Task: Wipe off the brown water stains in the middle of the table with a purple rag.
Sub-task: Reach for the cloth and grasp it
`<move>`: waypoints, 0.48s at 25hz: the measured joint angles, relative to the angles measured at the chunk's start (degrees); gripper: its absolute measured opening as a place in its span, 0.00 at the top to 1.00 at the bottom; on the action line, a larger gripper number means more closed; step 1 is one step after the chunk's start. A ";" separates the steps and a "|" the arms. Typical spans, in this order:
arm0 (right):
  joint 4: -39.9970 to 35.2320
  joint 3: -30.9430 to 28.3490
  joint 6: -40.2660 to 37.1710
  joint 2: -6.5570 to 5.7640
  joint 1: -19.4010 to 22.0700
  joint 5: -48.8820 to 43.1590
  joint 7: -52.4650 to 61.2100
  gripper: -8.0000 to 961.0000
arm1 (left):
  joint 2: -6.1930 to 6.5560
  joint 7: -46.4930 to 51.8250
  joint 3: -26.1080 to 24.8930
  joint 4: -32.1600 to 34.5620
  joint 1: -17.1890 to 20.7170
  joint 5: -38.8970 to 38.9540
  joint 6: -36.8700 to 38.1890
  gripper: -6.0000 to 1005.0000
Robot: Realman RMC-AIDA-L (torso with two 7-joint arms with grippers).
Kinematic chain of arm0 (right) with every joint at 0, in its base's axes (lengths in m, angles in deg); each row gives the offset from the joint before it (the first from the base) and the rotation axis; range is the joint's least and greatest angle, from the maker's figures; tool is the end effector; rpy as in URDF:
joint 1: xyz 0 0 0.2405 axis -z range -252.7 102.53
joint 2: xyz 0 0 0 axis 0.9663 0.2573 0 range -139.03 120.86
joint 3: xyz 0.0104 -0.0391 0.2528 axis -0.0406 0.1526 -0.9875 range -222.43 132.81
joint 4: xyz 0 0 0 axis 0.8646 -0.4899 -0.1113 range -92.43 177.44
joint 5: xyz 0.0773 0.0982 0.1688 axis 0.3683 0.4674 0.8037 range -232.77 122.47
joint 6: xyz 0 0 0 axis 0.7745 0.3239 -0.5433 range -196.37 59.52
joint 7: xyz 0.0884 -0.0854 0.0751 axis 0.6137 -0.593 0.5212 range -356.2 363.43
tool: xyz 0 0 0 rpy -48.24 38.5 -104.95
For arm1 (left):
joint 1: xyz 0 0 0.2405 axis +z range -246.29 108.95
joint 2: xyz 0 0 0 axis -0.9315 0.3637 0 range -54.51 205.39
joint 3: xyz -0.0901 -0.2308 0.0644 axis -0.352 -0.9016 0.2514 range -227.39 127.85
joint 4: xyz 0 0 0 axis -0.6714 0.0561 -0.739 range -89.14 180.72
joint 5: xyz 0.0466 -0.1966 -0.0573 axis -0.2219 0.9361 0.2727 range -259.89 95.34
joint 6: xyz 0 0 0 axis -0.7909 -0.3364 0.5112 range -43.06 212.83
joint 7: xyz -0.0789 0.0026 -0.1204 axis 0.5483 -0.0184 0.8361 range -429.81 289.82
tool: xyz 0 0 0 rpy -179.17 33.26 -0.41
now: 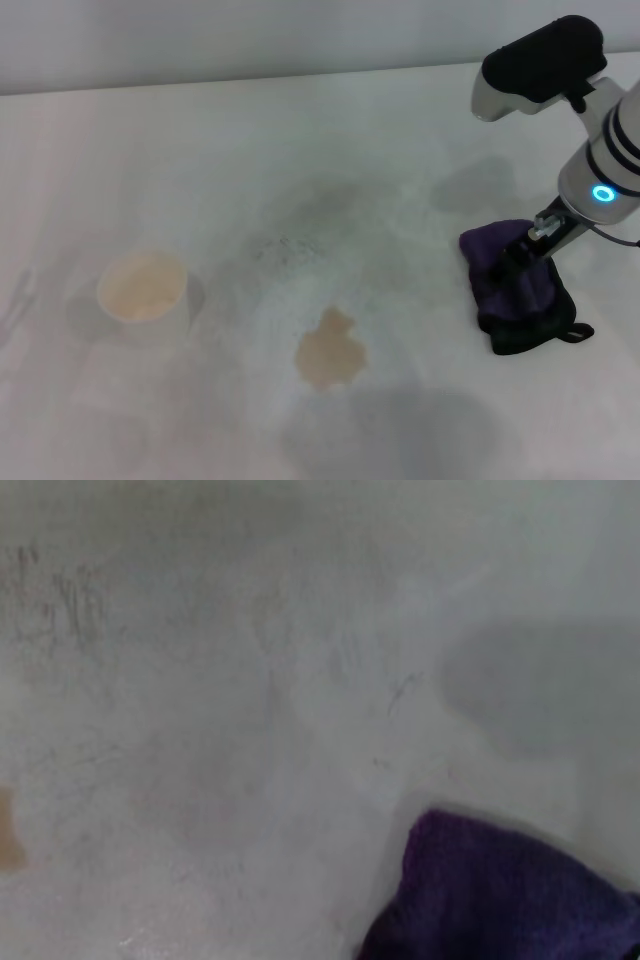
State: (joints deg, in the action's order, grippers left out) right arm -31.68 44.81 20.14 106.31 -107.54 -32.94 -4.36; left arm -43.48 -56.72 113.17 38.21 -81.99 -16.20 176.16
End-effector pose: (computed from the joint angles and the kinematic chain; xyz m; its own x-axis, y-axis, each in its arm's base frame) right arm 0.2271 0.3453 0.0026 0.4129 -0.8915 0.1863 -0.6194 -0.4249 -0.6602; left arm -0.3726 0.2266 0.0221 0.8063 -0.1454 0.5733 0.5323 -0.2440 -0.8106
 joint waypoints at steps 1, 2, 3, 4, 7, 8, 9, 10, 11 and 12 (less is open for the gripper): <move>0.91 0.12 -0.31 0.00 -0.57 -0.18 0.02 0.21 | 0.02 0.00 0.00 -0.02 0.10 0.02 -0.01 0.12; 1.98 0.16 -0.63 0.00 -1.23 -0.32 0.02 0.21 | 0.04 0.00 0.00 -0.04 0.16 0.05 -0.04 0.12; 3.00 0.19 -0.93 0.00 -1.73 -0.42 0.00 0.21 | 0.06 -0.01 0.00 -0.04 0.17 0.09 -0.07 0.12; 3.98 0.21 -1.30 0.00 -2.23 -0.47 -0.07 0.21 | 0.07 -0.01 0.00 -0.05 0.18 0.17 -0.13 0.12; 6.44 0.31 -2.13 0.00 -3.72 -0.52 -0.29 0.22 | 0.10 -0.01 0.00 -0.09 0.15 0.27 -0.16 0.12; 7.21 0.46 -2.44 0.00 -4.23 -0.57 -0.32 0.22 | 0.12 -0.01 0.00 -0.12 0.10 0.28 -0.17 0.12; 7.95 0.69 -2.74 0.00 -4.75 -0.58 -0.32 0.23 | 0.14 -0.01 0.00 -0.16 0.05 0.28 -0.17 0.12; 8.79 0.94 -3.02 0.01 -5.33 -0.61 -0.32 0.23 | 0.17 -0.01 0.01 -0.23 0.01 0.28 -0.18 0.12; 9.70 1.15 -3.33 0.00 -5.91 -0.69 -0.33 0.23 | 0.18 -0.01 0.00 -0.39 -0.06 0.28 -0.18 0.12; 10.88 1.37 -3.55 0.00 -6.56 -0.95 -0.33 0.23 | 0.18 -0.01 0.00 -0.59 -0.13 0.28 -0.19 0.12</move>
State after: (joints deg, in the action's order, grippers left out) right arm -20.79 46.18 16.59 106.31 -114.11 -33.89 -4.69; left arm -43.30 -56.72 113.18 37.62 -82.12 -15.91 175.96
